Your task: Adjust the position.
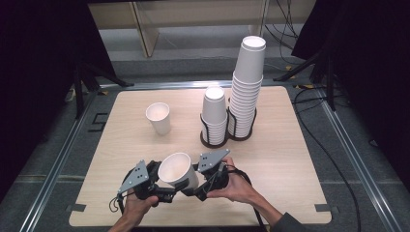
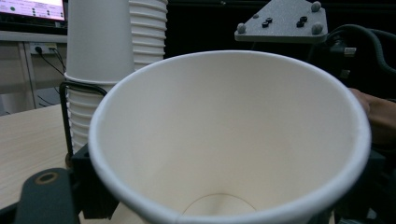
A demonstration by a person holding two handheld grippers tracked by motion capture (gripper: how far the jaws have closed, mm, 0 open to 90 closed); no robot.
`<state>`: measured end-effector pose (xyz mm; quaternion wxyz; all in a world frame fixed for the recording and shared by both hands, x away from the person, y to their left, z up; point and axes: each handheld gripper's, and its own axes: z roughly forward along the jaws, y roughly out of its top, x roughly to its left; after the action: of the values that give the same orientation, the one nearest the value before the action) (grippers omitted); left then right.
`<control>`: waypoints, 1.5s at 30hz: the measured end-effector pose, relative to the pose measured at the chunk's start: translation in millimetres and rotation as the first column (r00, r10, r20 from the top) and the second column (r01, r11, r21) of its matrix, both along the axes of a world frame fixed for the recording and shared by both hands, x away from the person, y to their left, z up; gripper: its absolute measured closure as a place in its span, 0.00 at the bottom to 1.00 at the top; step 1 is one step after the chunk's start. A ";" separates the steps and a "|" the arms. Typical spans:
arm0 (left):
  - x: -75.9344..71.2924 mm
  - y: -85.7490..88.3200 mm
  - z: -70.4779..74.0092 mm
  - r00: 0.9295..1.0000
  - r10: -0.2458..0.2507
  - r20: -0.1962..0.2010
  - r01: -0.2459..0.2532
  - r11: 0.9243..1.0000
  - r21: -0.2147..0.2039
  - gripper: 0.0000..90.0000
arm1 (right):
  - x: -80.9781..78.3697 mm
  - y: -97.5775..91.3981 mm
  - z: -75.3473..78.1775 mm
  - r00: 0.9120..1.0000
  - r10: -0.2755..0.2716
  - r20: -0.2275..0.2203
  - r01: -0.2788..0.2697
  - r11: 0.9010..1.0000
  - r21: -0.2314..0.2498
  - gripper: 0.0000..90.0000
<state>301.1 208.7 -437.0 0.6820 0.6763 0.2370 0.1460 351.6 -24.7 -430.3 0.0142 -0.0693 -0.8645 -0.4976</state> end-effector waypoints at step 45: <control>41.0 51.5 -12.0 0.919 0.394 0.014 -0.391 0.909 0.144 0.18 | 8.8 -78.6 -18.3 0.950 -0.312 0.008 0.312 0.946 -0.090 0.21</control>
<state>342.1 260.3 -449.0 0.5865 0.6633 0.3621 0.2915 360.5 -103.3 -448.6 -0.0651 -0.2072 -0.8643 -0.4537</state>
